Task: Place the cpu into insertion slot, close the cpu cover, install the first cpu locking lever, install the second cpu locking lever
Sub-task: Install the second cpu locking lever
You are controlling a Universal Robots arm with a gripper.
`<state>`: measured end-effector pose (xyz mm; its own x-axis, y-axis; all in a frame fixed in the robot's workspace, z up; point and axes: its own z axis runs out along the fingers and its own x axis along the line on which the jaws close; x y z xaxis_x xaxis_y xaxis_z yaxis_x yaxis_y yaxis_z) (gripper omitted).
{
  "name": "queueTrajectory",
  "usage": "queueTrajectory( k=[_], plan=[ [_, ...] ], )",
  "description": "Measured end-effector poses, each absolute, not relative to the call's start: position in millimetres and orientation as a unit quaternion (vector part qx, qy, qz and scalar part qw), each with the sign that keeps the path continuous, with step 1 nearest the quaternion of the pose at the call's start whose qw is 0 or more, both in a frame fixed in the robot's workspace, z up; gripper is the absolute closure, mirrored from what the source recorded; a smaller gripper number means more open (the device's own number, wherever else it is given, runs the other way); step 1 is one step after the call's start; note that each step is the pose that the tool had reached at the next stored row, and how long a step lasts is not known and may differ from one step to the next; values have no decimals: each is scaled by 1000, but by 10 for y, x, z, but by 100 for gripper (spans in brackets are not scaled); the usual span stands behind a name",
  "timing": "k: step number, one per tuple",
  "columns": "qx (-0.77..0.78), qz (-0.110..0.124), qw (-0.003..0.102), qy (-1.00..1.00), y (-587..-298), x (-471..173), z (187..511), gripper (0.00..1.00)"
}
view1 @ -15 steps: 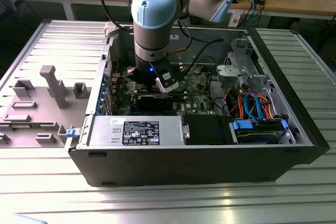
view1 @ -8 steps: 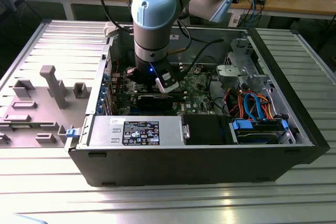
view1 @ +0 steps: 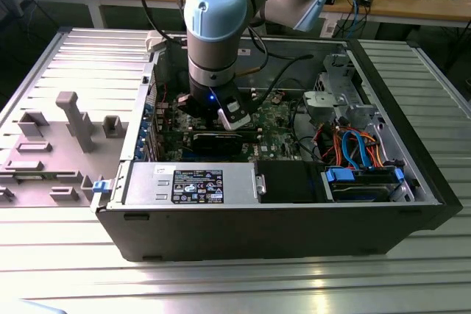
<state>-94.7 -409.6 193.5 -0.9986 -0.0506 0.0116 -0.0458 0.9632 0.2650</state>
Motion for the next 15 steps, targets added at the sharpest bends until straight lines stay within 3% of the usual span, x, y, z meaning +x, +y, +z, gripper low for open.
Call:
queueTrajectory(
  k=[15],
  plan=[
    [24, -137, 9, -990, -4093, -953, 1923, 89]
  ],
)
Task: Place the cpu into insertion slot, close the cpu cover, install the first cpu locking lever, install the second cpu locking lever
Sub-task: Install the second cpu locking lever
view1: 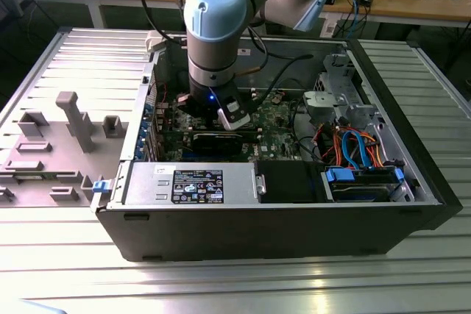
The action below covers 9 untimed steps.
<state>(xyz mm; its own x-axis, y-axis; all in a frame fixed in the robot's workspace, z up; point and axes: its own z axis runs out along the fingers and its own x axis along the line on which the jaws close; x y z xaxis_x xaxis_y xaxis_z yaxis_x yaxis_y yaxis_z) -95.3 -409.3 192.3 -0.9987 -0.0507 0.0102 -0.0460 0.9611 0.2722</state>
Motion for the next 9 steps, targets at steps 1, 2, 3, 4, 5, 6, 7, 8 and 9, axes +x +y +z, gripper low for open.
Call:
queueTrajectory(
  k=[1, 2, 3, 4, 5, 6, 7, 8, 9],
  plan=[
    [24, -137, 8, -990, -4093, -958, 1923, 89],
    [24, -137, 8, -990, -4092, -963, 1922, 89],
    [24, -137, 8, -990, -4092, -970, 1922, 89],
    [24, -137, 8, -990, -4093, -978, 1922, 89],
    [24, -137, 8, -990, -4093, -987, 1921, 89],
    [24, -137, 9, -990, -4093, -991, 1921, 89],
    [24, -137, 9, -990, -4093, -991, 1921, 89],
    [24, -137, 9, -990, -4094, -992, 1916, 89],
    [24, -137, 9, -990, -4094, -992, 1910, 89]
  ],
)
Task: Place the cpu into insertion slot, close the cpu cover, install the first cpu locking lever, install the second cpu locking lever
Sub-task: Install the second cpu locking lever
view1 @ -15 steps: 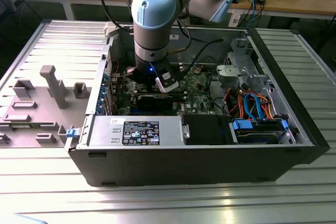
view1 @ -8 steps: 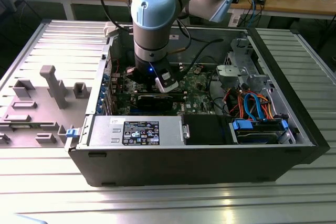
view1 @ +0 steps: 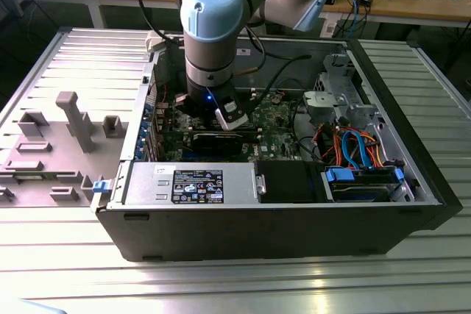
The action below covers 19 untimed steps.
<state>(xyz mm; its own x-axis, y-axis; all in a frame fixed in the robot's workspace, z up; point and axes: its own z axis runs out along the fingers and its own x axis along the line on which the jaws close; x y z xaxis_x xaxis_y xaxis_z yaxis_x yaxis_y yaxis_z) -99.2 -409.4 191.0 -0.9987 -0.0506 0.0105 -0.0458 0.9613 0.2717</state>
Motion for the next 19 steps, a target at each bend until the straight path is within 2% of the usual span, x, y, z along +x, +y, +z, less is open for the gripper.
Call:
queueTrajectory(
  k=[7, 19],
  plan=[
    [24, -137, 9, -990, -4089, -983, 1916, 89],
    [24, -138, 8, -990, -4089, -983, 2123, 89]
  ],
)
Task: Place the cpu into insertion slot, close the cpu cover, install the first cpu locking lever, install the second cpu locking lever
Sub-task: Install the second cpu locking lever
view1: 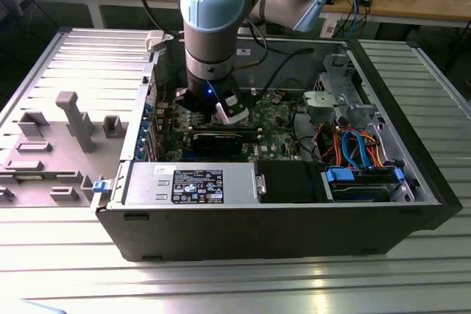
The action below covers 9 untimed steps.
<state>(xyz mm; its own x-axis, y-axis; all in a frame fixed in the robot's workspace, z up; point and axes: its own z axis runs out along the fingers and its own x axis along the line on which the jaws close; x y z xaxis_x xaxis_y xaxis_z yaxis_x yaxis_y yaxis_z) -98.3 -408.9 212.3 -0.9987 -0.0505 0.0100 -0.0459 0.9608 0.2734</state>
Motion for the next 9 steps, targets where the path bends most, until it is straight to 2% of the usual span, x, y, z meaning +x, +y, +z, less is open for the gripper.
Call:
queueTrajectory(
  k=[9],
  plan=[
    [24, -138, 8, -990, -4089, -983, 2236, 89]
  ],
)
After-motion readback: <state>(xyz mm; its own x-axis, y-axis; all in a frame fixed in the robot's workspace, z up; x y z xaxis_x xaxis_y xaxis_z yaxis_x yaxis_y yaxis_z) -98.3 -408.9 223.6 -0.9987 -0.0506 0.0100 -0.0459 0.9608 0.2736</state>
